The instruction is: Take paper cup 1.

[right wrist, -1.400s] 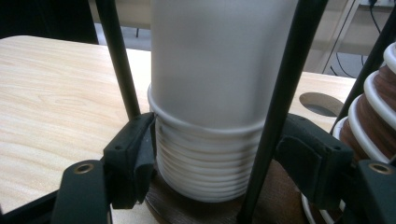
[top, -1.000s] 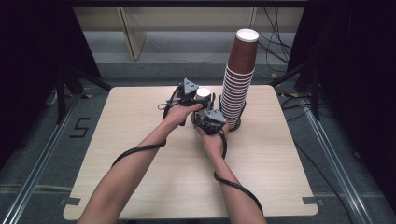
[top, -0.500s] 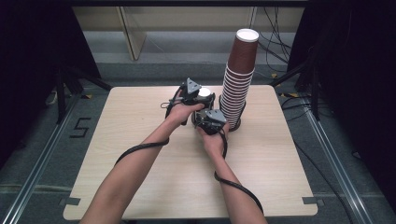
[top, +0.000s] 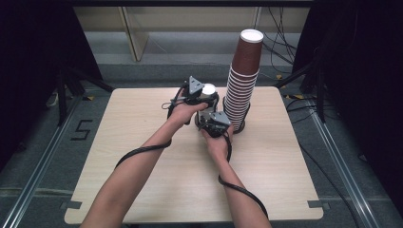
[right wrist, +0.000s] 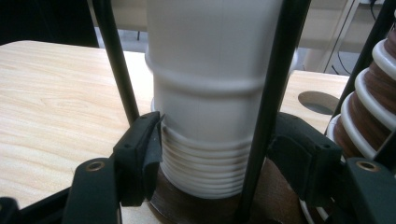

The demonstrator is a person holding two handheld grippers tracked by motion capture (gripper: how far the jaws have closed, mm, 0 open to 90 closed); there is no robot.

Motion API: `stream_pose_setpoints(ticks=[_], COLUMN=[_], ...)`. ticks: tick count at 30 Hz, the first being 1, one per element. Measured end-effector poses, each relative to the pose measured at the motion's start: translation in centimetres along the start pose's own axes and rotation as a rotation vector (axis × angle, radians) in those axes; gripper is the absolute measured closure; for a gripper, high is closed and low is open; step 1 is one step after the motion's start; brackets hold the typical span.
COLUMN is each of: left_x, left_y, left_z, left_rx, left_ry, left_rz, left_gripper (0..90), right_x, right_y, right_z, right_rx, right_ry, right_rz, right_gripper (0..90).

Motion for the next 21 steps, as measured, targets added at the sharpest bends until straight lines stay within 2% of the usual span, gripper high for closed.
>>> stream_pose_setpoints(ticks=[1,3,8,10,16,17,18,20,21], left_x=[0.0,-0.5,-1.1,-1.5,-2.3,-2.5,-2.8,-3.0,-3.3], left_y=[0.0,1.0,2.1,2.6,3.7,4.0,4.3,4.4,4.5], left_z=[0.0,0.1,0.4,0.7,1.3,1.5,1.7,1.8,2.0], left_rx=[0.0,0.004,0.003,0.022,0.029,0.033,0.041,0.044,0.043], left_ry=[0.0,0.0,-0.008,-0.002,-0.006,-0.01,-0.008,-0.01,-0.012], left_rz=[0.0,0.023,0.044,0.055,0.073,0.074,0.08,0.084,0.085], left_gripper=[33.8,33.8,33.8,33.8,33.8,33.8,33.8,33.8,33.8], right_x=[-0.1,0.0,-0.5,-0.6,-1.4,-1.6,-2.1,-2.3,-2.7], right_y=[0.0,0.0,-0.2,-0.2,-0.2,-0.3,-0.4,-0.3,-0.3], right_z=[0.0,0.1,0.2,0.1,-0.1,0.0,-0.3,-0.3,-0.4], right_rx=[0.007,-0.009,-0.025,-0.022,-0.024,-0.04,0.002,-0.016,0.005], right_ry=[-0.006,-0.013,-0.001,-0.002,0.023,0.024,0.039,0.051,0.053], right_rz=[-0.003,0.001,-0.015,-0.004,-0.006,-0.008,-0.021,-0.012,-0.014], right_gripper=[35.3,34.8,33.5,30.1,27.6,27.6,26.7,26.5,26.4])
Point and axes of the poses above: each handheld gripper's, and its own axes: x roughly forward along the jaws, y roughly out of its top, z roughly to its right, the point moved 9 cm from there along x, roughly forward along the jaws, and after that the axes turned 14 degrees about -x, right-handed, at the moved point
